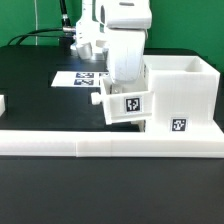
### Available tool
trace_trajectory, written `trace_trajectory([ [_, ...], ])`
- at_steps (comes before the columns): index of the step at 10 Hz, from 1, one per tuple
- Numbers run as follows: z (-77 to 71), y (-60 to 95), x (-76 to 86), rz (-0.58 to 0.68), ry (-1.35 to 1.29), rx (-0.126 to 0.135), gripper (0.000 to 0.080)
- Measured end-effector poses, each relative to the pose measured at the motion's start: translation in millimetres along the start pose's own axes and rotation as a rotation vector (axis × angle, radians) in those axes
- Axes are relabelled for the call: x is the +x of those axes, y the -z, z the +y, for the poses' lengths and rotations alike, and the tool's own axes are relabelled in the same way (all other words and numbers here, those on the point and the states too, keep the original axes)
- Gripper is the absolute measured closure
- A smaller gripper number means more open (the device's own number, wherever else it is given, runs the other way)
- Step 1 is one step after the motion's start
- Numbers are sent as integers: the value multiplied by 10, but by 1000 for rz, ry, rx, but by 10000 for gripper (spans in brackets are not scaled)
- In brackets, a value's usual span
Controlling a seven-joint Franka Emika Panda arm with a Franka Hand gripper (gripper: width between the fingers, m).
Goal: Assemble drawer
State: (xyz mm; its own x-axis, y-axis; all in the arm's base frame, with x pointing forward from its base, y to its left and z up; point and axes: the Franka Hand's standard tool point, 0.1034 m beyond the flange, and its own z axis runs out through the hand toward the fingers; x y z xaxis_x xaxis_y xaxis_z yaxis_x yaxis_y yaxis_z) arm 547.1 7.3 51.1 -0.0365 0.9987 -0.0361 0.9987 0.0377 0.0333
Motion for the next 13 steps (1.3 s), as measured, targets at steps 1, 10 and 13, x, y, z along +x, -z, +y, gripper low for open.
trace_trajectory([
  [1,1,0,-6,0,-1,0,755],
  [10,55,215,55,-16,15,13,236],
  [13,32,473,-225,-52,71,38,153],
])
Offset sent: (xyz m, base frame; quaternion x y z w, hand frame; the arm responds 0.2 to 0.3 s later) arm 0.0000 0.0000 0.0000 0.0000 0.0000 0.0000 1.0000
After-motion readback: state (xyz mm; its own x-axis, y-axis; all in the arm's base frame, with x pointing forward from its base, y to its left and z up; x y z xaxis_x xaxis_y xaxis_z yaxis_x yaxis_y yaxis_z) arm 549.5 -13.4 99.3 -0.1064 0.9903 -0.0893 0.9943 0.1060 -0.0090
